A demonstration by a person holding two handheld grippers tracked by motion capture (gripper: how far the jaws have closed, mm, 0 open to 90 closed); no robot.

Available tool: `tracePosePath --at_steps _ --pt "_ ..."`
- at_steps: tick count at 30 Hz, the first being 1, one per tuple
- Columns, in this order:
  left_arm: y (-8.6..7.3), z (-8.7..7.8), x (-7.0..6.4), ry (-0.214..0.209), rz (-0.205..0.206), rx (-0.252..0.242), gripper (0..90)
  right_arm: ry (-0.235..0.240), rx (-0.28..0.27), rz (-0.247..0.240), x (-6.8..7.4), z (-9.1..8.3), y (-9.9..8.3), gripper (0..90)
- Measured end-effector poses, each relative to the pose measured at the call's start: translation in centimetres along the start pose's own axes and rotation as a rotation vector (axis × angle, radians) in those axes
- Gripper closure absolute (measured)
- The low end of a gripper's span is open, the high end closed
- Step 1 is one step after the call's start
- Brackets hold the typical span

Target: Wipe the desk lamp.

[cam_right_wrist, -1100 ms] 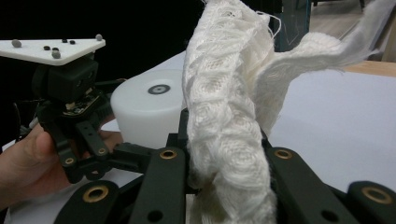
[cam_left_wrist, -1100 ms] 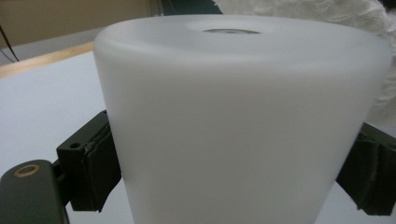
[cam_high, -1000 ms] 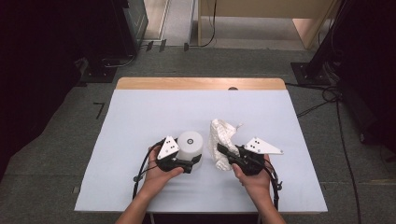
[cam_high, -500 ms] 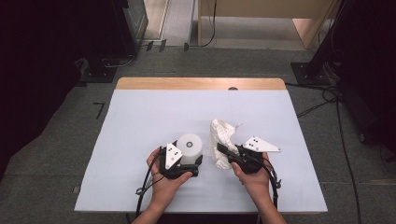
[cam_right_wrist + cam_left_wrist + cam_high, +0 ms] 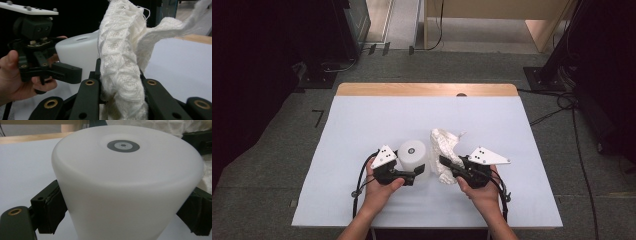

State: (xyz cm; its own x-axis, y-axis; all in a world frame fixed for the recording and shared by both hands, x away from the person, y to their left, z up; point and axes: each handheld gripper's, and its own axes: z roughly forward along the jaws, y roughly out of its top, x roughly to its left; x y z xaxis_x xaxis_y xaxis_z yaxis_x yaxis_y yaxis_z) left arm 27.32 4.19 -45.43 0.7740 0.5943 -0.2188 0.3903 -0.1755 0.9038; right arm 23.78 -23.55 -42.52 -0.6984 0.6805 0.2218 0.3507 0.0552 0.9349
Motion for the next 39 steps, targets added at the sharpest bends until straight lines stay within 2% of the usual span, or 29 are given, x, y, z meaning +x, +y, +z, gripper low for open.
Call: tracePosePath --at_steps 2,6,9,13,19,23,28,31,34,39 --pt "0.1 0.1 -0.2 -0.018 0.013 0.01 8.4 0.013 -0.003 -0.021 0.5 0.0 0.3 75.8" --pt "0.4 0.4 -0.8 -0.088 0.029 0.033 8.4 0.04 0.001 -0.058 1.3 0.0 0.6 75.7" --pt "0.6 0.4 -1.1 -0.091 0.029 0.034 8.4 0.049 -0.005 -0.07 1.6 0.0 0.7 75.6" --pt "0.7 0.0 -0.7 -0.122 -0.011 0.014 8.4 0.053 0.0 -0.073 1.5 0.2 0.5 75.5" --pt "1.2 -0.8 0.2 -0.132 -0.071 -0.044 8.4 0.051 0.041 -0.045 1.2 1.1 -0.5 75.5" --pt "1.3 -1.3 0.7 -0.11 -0.103 -0.087 8.4 0.059 0.063 -0.014 1.3 1.7 -1.0 75.4" --pt "1.5 -1.9 1.1 -0.041 -0.121 -0.123 8.5 0.073 0.081 0.028 2.1 2.4 -1.3 75.1" --pt "1.6 -2.2 1.4 -0.002 -0.134 -0.133 8.5 0.089 0.097 0.028 2.8 2.8 -1.5 75.0" --pt "1.5 -2.4 1.6 0.01 -0.154 -0.142 8.5 0.094 0.11 0.029 3.2 3.2 -1.9 75.0" --pt "1.4 -1.9 1.2 -0.008 -0.135 -0.114 8.5 0.08 0.118 0.054 3.1 3.3 -2.1 75.0"
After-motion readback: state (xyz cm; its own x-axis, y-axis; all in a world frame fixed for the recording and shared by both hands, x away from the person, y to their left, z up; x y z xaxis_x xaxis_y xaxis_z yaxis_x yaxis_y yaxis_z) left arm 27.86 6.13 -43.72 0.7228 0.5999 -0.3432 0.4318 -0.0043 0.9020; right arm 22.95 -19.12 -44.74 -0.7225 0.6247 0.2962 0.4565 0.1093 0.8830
